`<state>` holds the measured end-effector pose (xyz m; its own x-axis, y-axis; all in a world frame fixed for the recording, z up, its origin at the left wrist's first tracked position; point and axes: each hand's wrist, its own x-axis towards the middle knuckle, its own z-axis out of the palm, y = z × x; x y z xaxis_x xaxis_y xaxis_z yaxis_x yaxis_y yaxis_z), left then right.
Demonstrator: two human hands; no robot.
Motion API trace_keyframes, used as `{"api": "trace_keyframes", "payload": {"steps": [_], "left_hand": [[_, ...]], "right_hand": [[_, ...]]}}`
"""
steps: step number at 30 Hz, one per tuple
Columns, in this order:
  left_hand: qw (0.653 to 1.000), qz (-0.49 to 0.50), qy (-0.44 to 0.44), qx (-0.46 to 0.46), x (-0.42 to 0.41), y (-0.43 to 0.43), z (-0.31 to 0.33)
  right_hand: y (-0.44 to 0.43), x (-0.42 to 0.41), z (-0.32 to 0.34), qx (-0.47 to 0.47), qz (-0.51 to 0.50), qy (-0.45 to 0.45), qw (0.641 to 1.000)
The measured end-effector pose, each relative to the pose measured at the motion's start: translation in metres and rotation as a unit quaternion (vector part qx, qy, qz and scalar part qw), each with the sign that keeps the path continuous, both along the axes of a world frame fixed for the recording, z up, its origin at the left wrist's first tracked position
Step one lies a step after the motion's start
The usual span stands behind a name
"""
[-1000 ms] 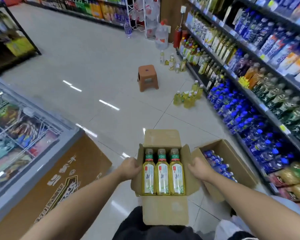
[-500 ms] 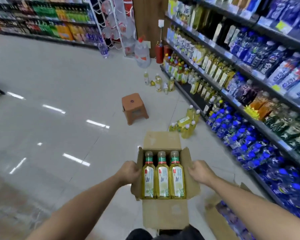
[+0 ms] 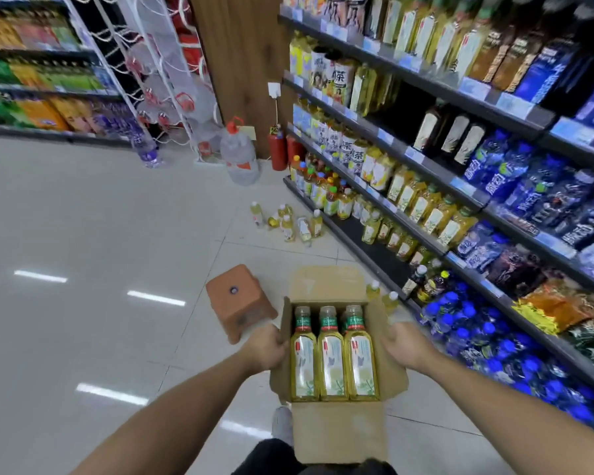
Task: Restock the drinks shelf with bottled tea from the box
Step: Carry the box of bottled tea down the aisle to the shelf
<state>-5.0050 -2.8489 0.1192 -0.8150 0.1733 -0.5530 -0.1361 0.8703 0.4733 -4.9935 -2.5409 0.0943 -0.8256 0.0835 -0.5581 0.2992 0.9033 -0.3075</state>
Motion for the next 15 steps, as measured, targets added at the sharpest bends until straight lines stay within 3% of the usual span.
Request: {"api": "trace_keyframes", "payload": {"steps": [6, 9, 15], "left_hand": [[0.998, -0.048, -0.028, -0.006, -0.187, 0.01, 0.009], [0.995, -0.091, 0.017, -0.041, -0.272, 0.023, 0.021], [0.991, -0.119, 0.014, -0.066, -0.423, 0.042, -0.011]], "right_hand": [[0.002, -0.154, -0.005, -0.003, -0.054, 0.001, 0.999], [0.011, -0.228, -0.011, 0.001, -0.07, 0.016, 0.997], [0.016, -0.342, -0.008, 0.03, -0.078, 0.01, 0.996]]}}
